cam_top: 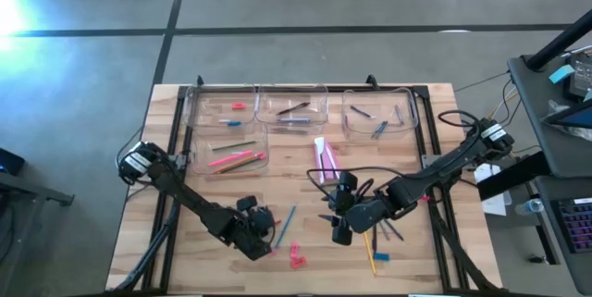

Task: Sort crayons/erasers/pens/pencils in bins
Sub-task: Put the red crayon into the top right transparent bin

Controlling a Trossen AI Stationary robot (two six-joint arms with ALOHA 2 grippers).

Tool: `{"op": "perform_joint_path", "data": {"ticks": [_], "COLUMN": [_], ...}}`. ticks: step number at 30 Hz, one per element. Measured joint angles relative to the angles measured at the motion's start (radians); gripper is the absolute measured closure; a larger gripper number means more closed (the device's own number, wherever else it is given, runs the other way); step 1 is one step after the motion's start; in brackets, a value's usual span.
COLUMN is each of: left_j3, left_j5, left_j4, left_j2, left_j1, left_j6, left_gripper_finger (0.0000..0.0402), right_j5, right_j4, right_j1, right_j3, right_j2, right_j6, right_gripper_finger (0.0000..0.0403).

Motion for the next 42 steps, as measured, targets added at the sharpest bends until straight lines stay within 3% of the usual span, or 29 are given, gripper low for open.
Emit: {"op": "perform_joint_path", "data": {"ticks": [8,11,14,20,26,30,36,42], "left_j3": [-0.01,-0.018,-0.04,-0.148,-0.248,-0.265,-0.266,-0.267], "left_j5": [-0.069,-0.128,-0.162,-0.169,-0.171,-0.177,-0.177,-0.173], "left_j4": [-0.01,-0.005,0.075,0.466,0.742,0.875,0.883,0.88], "left_j2": [-0.165,-0.222,-0.282,-0.37,-0.424,-0.425,-0.425,-0.425], "left_j1": [-0.004,-0.008,-0.009,-0.007,0.002,0.013,0.04,0.04], "left_j6": [0.111,0.174,0.267,0.501,0.65,0.726,0.739,0.738], "left_gripper_finger": [0.04,0.04,0.04,0.0401,0.0401,0.0401,0.0401,0.0401], "right_j5": [0.009,0.049,0.033,-0.002,-0.002,-0.003,-0.006,-0.011], "right_j4": [0.011,0.108,0.359,0.985,1.449,1.526,1.525,1.527], "right_j1": [0.0,0.004,0.004,-0.005,-0.023,-0.034,-0.049,-0.054], "right_j3": [0.0,-0.026,-0.107,-0.345,-0.471,-0.441,-0.307,-0.215], "right_j2": [0.0,0.0,0.0,0.03,0.122,0.221,0.355,0.396], "right_j6": [-0.022,-0.085,-0.214,-0.419,-0.464,-0.449,-0.485,-0.544], "right_gripper_finger": [0.0193,0.0193,0.0193,0.0193,0.0193,0.0193,0.0193,0.0195]}}
